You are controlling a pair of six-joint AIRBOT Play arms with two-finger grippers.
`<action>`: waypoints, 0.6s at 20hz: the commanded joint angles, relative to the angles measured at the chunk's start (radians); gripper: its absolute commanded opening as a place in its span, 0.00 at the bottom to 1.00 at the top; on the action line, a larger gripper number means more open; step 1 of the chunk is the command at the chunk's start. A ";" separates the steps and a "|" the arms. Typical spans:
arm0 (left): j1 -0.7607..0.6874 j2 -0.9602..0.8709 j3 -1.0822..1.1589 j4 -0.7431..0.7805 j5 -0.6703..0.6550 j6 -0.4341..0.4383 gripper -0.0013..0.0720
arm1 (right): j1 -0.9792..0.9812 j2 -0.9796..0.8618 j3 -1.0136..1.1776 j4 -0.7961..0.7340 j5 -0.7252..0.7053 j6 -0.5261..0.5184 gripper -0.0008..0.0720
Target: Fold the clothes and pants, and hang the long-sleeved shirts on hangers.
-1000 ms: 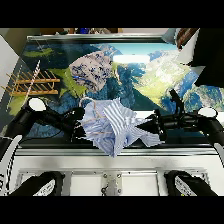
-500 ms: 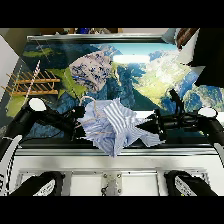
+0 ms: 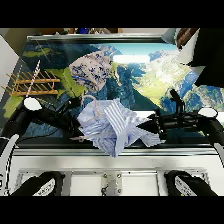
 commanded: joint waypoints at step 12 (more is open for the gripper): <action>0.334 0.409 0.000 -0.003 0.150 -0.775 0.55 | -0.024 0.172 0.051 0.142 -0.285 0.008 0.02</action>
